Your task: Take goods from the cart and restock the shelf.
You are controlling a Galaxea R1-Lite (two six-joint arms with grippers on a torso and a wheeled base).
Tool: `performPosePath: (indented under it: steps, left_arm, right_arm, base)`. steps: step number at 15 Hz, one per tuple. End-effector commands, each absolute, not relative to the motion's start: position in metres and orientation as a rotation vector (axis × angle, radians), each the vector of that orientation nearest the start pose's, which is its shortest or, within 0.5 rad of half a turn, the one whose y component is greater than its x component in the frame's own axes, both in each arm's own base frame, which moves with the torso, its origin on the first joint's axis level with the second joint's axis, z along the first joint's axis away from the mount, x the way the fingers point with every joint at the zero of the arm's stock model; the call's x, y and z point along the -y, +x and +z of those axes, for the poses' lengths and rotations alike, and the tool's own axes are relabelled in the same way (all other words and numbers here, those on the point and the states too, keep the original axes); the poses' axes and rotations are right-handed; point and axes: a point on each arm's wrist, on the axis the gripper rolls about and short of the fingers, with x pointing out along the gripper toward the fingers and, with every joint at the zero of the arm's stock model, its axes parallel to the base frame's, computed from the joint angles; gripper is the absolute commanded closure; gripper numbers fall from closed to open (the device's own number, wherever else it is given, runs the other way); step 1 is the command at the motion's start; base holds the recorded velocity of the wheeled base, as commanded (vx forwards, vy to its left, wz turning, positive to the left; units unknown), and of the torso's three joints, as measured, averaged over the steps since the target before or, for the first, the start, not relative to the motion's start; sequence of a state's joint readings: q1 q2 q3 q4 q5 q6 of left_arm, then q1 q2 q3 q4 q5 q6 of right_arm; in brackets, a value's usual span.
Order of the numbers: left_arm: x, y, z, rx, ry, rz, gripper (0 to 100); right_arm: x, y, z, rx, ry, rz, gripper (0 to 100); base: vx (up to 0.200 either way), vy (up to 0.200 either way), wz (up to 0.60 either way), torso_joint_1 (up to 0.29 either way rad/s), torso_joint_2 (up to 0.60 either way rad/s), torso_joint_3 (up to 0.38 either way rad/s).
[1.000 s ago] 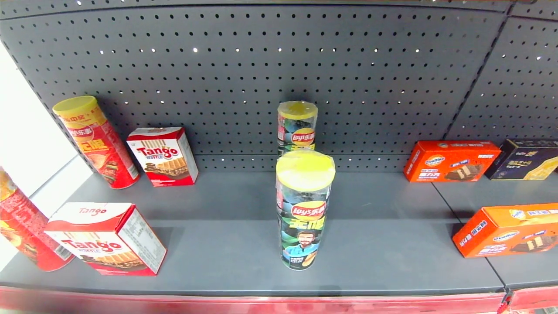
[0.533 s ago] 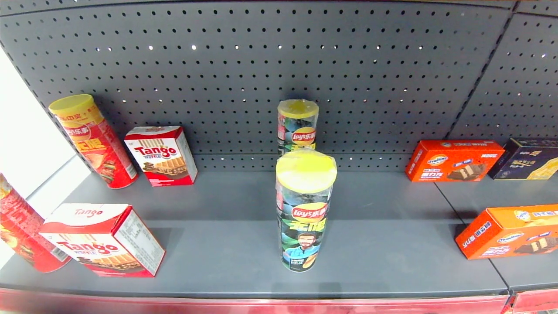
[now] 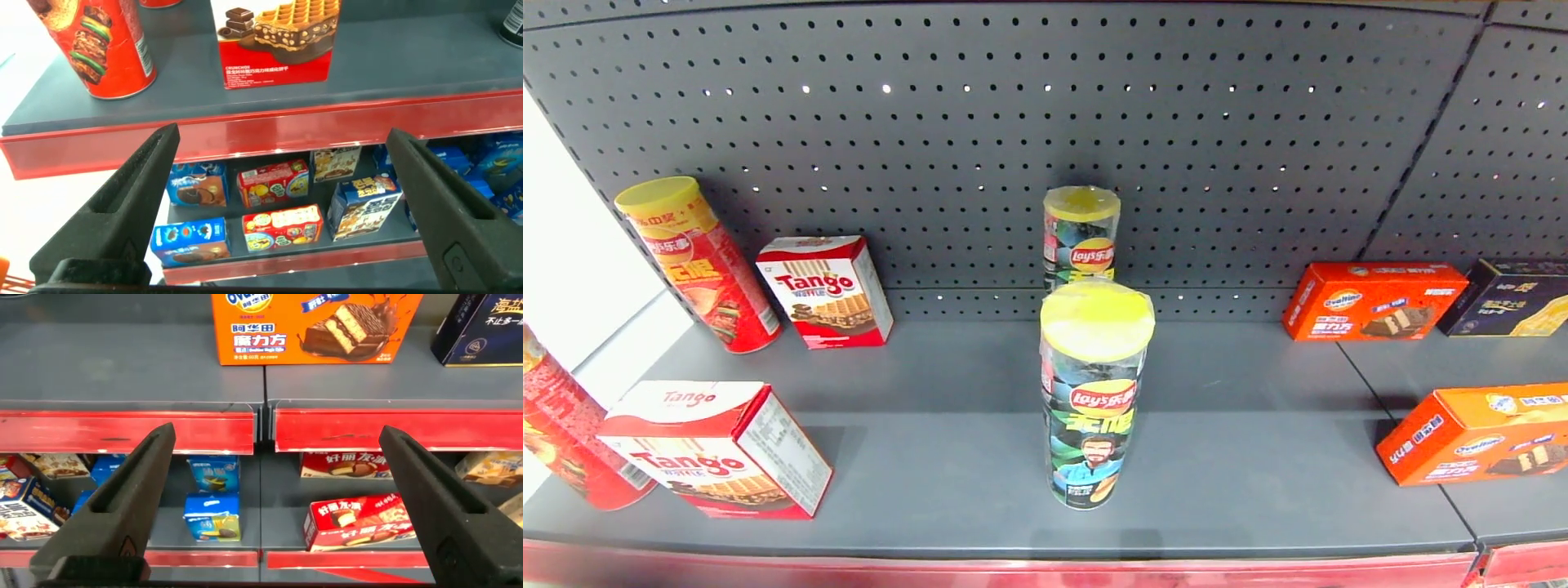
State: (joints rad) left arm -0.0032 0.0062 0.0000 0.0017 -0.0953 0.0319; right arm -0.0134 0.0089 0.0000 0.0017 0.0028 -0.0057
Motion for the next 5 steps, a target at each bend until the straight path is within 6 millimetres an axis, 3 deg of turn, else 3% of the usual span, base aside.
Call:
performPosePath:
  steps: [1, 5]
  left_arm:
    - [0.0021, -0.0224, 0.0755, -0.006, 0.032, -0.098, 0]
    - [0.0021, -0.0224, 0.0755, -0.006, 0.032, -0.098, 0]
  right_arm:
    - [-0.0004, -0.022, 0.0756, -0.012, -0.006, -0.011, 0]
    - [-0.0004, -0.022, 0.0756, -0.012, -0.006, -0.014, 0]
  base:
    - [0.0, 0.0, 0.0, 0.0, 0.0, 0.0]
    - [0.0, 0.0, 0.0, 0.0, 0.0, 0.0]
